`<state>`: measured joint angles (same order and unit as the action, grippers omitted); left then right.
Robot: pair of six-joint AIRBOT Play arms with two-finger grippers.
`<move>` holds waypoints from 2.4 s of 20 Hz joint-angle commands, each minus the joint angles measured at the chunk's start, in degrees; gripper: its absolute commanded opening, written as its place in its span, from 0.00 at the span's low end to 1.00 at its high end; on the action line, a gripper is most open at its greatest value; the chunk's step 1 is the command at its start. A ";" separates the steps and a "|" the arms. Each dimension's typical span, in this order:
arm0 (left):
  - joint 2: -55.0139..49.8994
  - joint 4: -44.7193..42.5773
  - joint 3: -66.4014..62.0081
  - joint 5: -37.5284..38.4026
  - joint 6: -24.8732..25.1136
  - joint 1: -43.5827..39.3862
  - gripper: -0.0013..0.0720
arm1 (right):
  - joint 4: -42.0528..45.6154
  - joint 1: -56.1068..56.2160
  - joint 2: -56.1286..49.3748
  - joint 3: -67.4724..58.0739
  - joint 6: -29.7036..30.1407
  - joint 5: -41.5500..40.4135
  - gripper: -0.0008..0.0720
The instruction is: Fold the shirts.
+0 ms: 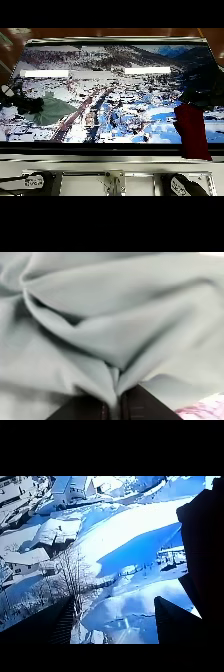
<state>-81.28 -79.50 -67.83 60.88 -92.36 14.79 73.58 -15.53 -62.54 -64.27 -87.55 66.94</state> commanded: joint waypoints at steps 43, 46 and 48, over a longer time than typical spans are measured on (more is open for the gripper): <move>-2.27 29.77 14.51 -8.76 0.57 -47.08 0.98 | -25.14 0.20 -20.83 9.88 16.22 4.22 0.87; -4.39 30.71 14.51 -10.73 -0.33 -48.87 0.81 | -25.29 3.10 -22.51 9.88 16.20 1.49 0.87; -5.44 30.47 14.51 -10.82 -0.26 -48.61 0.34 | -25.29 6.54 -23.93 9.88 16.17 -2.05 0.87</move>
<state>-85.32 -50.00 -53.91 52.71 -92.23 -32.91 48.97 -12.25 -84.49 -54.41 -71.46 69.08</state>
